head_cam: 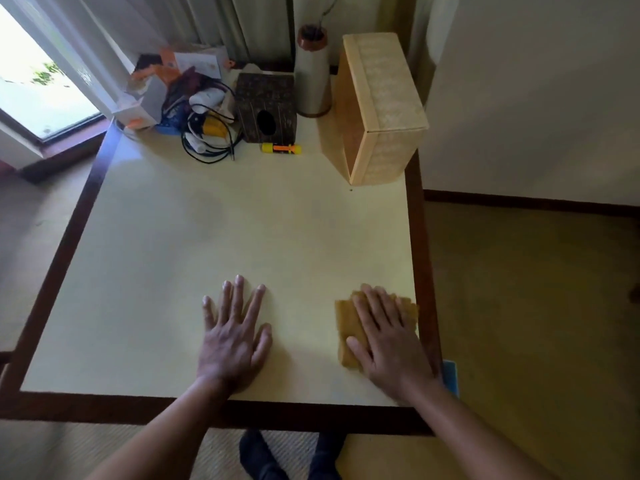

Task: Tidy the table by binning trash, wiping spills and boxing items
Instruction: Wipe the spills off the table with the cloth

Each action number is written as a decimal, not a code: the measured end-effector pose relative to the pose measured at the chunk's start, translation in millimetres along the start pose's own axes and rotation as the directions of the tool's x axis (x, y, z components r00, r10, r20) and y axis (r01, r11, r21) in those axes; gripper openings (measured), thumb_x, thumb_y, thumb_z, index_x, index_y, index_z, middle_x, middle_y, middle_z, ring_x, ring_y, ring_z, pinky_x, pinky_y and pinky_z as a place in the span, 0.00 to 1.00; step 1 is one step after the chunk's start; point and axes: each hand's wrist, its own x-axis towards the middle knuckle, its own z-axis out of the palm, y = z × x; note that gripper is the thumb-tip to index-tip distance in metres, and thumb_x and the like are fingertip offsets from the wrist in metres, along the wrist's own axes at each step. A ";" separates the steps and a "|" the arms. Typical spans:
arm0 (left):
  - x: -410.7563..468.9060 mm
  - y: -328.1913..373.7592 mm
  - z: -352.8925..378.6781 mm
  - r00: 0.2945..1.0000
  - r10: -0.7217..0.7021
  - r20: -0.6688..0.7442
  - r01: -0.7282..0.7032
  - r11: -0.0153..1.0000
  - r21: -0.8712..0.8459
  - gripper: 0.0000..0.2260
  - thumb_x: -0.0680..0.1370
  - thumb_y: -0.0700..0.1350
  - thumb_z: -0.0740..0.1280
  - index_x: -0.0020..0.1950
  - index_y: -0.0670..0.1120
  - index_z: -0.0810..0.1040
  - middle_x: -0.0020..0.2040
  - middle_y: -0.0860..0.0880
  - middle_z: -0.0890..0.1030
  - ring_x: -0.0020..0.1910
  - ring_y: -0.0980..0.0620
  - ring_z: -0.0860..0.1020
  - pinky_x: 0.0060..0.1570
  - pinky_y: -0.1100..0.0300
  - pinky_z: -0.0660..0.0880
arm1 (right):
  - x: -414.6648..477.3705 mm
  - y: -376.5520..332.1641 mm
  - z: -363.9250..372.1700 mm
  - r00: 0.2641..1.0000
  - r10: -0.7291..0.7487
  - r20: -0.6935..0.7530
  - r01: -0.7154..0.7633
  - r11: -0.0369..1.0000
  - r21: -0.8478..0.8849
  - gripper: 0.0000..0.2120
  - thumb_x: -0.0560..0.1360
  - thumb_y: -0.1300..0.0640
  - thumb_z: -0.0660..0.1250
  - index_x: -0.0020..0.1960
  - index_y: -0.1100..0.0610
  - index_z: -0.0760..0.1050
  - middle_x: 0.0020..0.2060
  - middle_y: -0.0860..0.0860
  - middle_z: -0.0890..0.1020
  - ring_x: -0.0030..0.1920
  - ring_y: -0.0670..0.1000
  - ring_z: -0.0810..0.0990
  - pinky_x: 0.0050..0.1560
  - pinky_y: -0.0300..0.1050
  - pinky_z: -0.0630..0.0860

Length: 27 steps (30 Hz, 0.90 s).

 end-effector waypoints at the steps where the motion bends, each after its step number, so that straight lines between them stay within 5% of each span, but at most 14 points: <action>1: 0.9 -0.3 0.2 1.000 -0.004 -0.001 0.004 1.000 0.001 0.34 0.80 0.61 0.52 0.85 0.53 0.49 0.85 0.43 0.42 0.84 0.41 0.42 0.79 0.33 0.44 | 8.2 17.6 -3.7 0.997 0.081 -0.017 -0.081 0.997 -0.002 0.36 0.83 0.35 0.45 0.83 0.51 0.37 0.82 0.50 0.38 0.82 0.53 0.35 0.80 0.62 0.46; 5: 1.9 -2.1 -0.3 1.000 -0.016 -0.006 0.016 1.000 0.014 0.34 0.80 0.61 0.51 0.85 0.53 0.49 0.85 0.43 0.42 0.84 0.41 0.42 0.79 0.34 0.43 | 50.2 24.4 -7.7 0.944 0.323 -0.065 -0.319 0.946 0.066 0.35 0.83 0.35 0.42 0.83 0.53 0.38 0.83 0.53 0.40 0.82 0.57 0.38 0.80 0.63 0.45; 13: -2.0 2.7 -0.7 1.000 -0.026 -0.001 0.026 0.999 0.037 0.34 0.81 0.62 0.49 0.85 0.53 0.47 0.85 0.42 0.42 0.84 0.41 0.41 0.79 0.33 0.44 | -85.5 -5.9 21.2 0.938 0.346 -0.031 -0.341 0.933 0.112 0.34 0.84 0.38 0.46 0.83 0.53 0.40 0.83 0.52 0.41 0.82 0.55 0.39 0.81 0.62 0.46; 21: -1.4 2.9 0.1 1.000 -0.012 -0.020 0.013 1.000 0.028 0.33 0.81 0.61 0.49 0.85 0.53 0.48 0.85 0.42 0.42 0.84 0.41 0.41 0.79 0.33 0.44 | -13.9 20.8 12.0 0.883 0.460 -0.093 -0.447 0.884 0.133 0.34 0.84 0.37 0.41 0.83 0.54 0.38 0.83 0.56 0.43 0.82 0.57 0.40 0.80 0.63 0.48; 27: -6.1 5.6 -0.7 1.000 -0.025 -0.007 0.025 0.999 0.036 0.33 0.81 0.61 0.48 0.85 0.53 0.45 0.85 0.42 0.40 0.83 0.41 0.39 0.79 0.33 0.44 | -73.0 -12.8 27.0 0.890 0.454 -0.045 -0.444 0.885 0.141 0.35 0.84 0.38 0.42 0.83 0.57 0.41 0.82 0.57 0.43 0.82 0.57 0.40 0.80 0.62 0.49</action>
